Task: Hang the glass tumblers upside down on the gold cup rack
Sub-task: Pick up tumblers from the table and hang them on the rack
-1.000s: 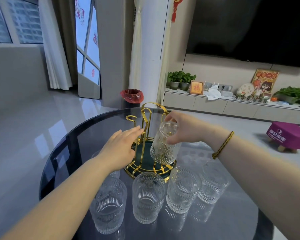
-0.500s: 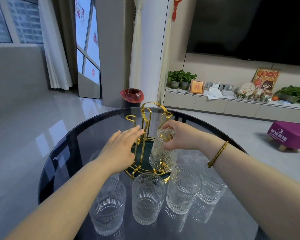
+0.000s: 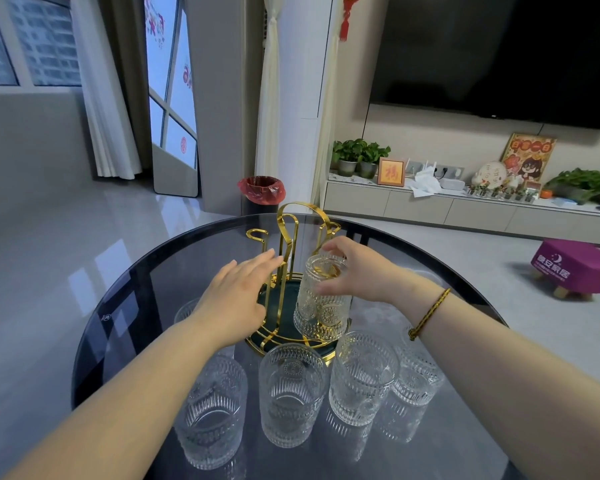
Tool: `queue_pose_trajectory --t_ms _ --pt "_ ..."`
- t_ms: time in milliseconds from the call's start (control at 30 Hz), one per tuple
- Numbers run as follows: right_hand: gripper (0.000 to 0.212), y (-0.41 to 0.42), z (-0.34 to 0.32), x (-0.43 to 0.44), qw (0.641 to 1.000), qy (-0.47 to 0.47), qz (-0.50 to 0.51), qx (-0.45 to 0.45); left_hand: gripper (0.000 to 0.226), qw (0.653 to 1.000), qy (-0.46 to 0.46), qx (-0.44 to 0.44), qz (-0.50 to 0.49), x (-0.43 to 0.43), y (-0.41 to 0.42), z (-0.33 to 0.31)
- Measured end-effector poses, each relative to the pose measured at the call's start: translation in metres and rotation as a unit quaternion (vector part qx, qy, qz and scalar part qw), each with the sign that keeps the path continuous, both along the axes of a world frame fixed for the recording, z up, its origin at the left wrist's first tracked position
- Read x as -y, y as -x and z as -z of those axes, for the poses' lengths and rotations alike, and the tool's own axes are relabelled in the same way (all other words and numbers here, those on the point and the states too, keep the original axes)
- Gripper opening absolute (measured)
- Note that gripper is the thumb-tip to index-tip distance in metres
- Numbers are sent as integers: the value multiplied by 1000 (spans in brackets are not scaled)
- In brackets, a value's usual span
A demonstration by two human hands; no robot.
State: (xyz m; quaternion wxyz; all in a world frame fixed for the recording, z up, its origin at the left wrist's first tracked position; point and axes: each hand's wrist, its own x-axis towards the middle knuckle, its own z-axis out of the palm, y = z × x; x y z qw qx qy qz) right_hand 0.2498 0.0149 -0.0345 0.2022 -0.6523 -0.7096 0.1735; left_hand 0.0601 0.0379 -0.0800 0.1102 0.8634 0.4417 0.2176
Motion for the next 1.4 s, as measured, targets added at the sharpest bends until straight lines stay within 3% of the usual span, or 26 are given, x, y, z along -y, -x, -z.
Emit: queue_pose_trajectory --t_ms 267,433,533,767,833,933,1100,1400 --pt "78 -3 3 19 999 -39 27 2 64 1000 -15 -5 -16 7 0 -2" --pt "74 -25 8 62 993 -99 65 1 55 990 -82 118 7 59 -3 6" --pt "70 -39 24 93 986 -137 89 -19 48 983 -106 143 49 102 -12 14" --pt "65 -55 91 147 929 -279 219 -103 37 985 -112 89 98 171 -48 72" --pt "73 -60 115 156 917 -266 266 -136 44 991 -84 53 93 176 -55 94" --pt "89 -69 145 159 920 -168 305 -182 48 996 11 46 82 175 -57 115" --pt "108 -74 165 143 937 -59 298 -171 50 997 47 -27 46 169 -62 128" --pt "110 -74 164 105 919 -65 355 -158 45 995 47 -77 50 169 -63 130"
